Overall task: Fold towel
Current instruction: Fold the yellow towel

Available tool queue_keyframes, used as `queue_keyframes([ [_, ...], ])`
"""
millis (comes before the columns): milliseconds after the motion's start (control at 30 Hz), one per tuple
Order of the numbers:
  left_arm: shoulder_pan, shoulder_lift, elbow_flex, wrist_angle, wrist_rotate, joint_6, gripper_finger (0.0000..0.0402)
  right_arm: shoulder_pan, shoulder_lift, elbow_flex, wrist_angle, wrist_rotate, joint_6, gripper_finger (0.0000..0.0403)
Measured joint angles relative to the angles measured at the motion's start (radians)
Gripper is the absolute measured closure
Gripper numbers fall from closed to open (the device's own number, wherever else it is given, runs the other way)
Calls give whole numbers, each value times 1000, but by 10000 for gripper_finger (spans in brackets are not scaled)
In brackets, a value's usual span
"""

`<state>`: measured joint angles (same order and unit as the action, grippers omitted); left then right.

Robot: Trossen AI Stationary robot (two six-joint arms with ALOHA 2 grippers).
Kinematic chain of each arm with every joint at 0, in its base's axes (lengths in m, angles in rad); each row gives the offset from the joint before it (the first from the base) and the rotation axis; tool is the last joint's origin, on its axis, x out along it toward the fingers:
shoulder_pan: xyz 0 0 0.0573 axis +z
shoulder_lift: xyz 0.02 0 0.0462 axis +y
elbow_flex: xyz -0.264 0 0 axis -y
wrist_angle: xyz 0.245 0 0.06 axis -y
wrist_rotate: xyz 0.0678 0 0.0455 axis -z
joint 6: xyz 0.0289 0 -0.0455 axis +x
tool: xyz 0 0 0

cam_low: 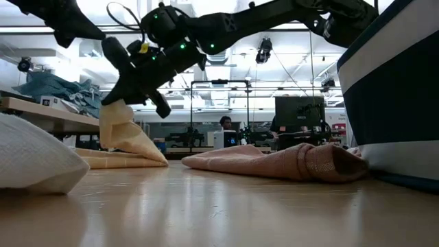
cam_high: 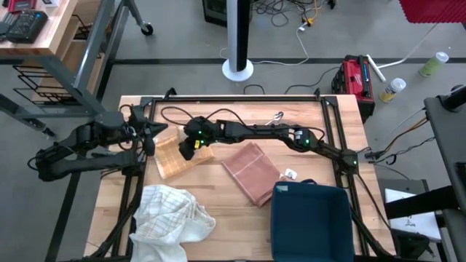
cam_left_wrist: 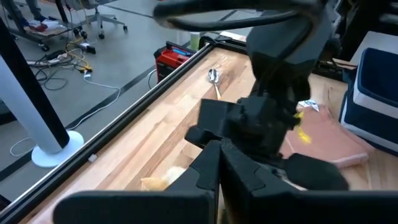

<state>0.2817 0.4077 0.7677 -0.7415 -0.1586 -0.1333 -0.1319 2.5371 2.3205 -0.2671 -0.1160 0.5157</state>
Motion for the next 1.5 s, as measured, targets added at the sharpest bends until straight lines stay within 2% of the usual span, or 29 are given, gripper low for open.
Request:
queue_keyframes([
  [67, 0, 4, -2, 0, 0, 0, 401, 0, 2, -1, 32, 29, 8, 377],
  [333, 0, 41, -3, 1, 0, -2, 401, 10, 1, -12, 64, 22, 2, 268],
  [567, 0, 95, -3, 4, 0, -2, 401, 19, 1, -14, 63, 1, -51, 222],
  [700, 0, 126, -3, 4, 1, -3, 401, 19, 1, -6, 38, 0, -63, 218],
  [900, -7, 193, -16, -1, 54, -8, 402, 17, 0, 14, -135, -20, -175, 225],
  [1100, -10, 319, -14, -1, 7, -11, 402, 43, -3, 12, -319, -21, -509, 238],
  [1233, -10, 384, -13, -5, -3, -11, 402, 76, -3, -16, -318, -18, -659, 247],
  [1400, -13, 452, 4, -22, 178, 37, 402, 102, -2, -54, -340, 11, -741, 256],
  [1500, -19, 496, 6, -29, 147, 34, 402, 97, -2, -69, -381, 12, -752, 263],
])
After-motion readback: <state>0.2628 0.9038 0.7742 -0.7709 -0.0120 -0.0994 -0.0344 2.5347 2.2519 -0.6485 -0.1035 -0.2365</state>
